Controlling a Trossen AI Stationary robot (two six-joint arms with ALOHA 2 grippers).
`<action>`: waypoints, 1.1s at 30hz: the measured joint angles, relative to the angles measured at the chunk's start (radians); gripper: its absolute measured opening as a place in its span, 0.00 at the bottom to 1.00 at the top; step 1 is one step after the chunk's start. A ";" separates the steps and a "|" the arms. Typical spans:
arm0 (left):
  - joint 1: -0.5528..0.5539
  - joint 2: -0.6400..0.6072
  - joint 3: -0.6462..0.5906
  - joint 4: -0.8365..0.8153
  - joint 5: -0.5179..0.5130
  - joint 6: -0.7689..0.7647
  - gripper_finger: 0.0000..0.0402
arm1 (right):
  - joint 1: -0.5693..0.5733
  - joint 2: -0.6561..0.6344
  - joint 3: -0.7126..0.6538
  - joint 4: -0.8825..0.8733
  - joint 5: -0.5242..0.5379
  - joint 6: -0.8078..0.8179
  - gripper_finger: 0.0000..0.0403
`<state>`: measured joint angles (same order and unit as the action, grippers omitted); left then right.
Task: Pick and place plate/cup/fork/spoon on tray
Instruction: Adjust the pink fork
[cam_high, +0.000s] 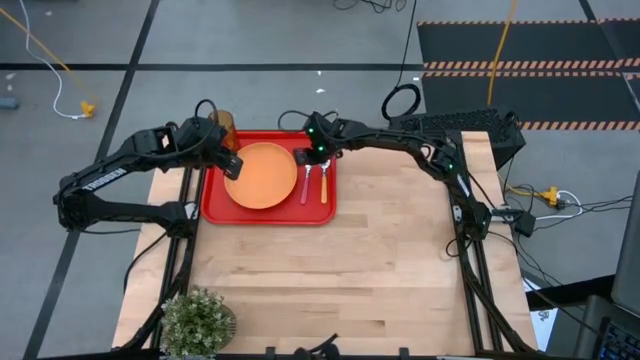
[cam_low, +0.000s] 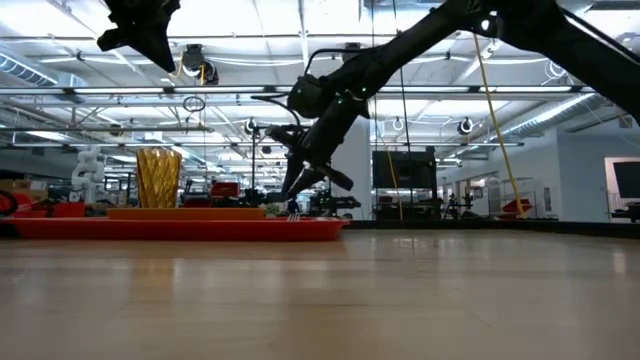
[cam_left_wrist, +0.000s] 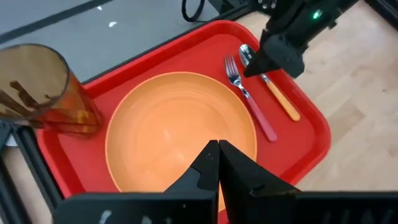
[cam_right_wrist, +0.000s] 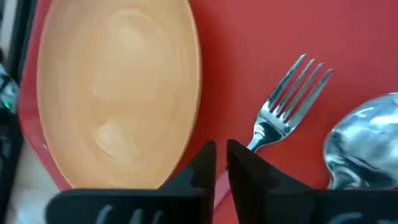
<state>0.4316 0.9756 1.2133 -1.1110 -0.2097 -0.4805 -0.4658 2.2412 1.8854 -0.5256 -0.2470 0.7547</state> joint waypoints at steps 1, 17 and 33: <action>0.000 0.000 0.000 0.000 0.002 -0.006 0.01 | 0.001 0.007 0.000 0.000 -0.008 -0.013 0.06; 0.000 0.000 0.000 0.000 0.028 -0.022 0.01 | 0.060 0.039 0.002 -0.040 -0.020 -0.109 0.00; 0.000 0.000 0.000 0.000 0.028 -0.023 0.01 | 0.159 0.039 0.002 -0.079 -0.047 -0.192 0.00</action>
<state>0.4316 0.9756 1.2133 -1.1112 -0.1819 -0.5039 -0.3064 2.2803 1.8877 -0.6048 -0.2939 0.5631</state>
